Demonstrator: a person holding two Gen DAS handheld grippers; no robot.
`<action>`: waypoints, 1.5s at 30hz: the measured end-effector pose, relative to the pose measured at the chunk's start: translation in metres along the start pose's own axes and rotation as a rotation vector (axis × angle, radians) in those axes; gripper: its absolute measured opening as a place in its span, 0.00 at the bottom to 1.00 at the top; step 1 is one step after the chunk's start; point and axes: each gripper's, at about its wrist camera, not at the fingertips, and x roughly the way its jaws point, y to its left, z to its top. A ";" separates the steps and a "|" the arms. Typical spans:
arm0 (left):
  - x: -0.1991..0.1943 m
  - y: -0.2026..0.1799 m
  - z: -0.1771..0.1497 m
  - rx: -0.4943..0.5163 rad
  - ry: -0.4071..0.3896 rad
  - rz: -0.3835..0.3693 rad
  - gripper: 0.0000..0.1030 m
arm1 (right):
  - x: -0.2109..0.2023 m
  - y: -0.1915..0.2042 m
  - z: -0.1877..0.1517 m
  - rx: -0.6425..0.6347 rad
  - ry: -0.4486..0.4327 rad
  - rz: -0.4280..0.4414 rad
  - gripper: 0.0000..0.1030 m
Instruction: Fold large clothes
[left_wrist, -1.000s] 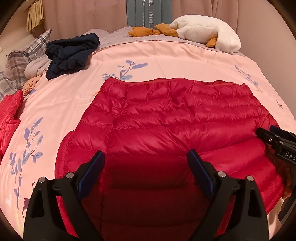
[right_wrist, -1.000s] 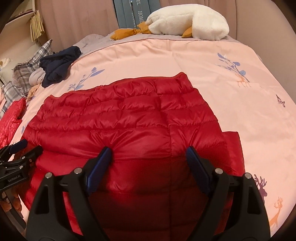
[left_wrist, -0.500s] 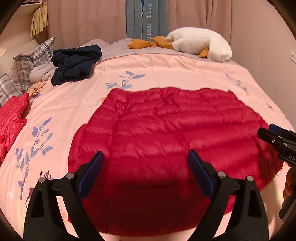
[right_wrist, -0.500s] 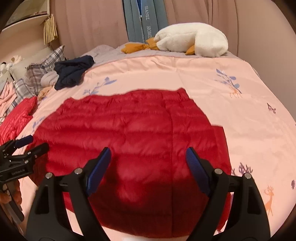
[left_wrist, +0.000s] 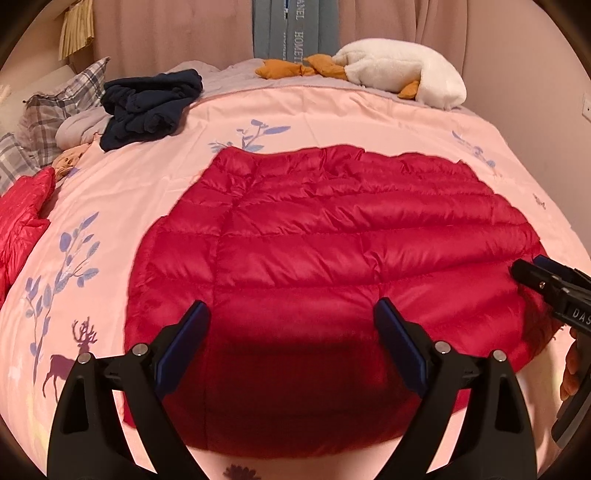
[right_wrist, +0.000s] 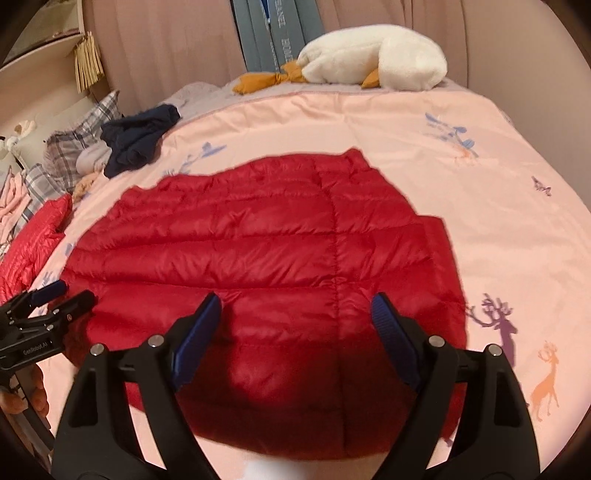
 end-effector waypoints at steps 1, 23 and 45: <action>-0.006 0.001 -0.002 0.002 -0.010 0.004 0.89 | -0.004 0.000 0.000 -0.002 -0.010 -0.001 0.82; -0.016 0.015 -0.025 -0.008 0.002 0.017 0.89 | -0.011 -0.018 -0.020 0.007 0.032 -0.031 0.83; -0.012 0.015 -0.038 -0.005 0.021 0.024 0.89 | -0.005 -0.025 -0.035 0.002 0.061 -0.058 0.84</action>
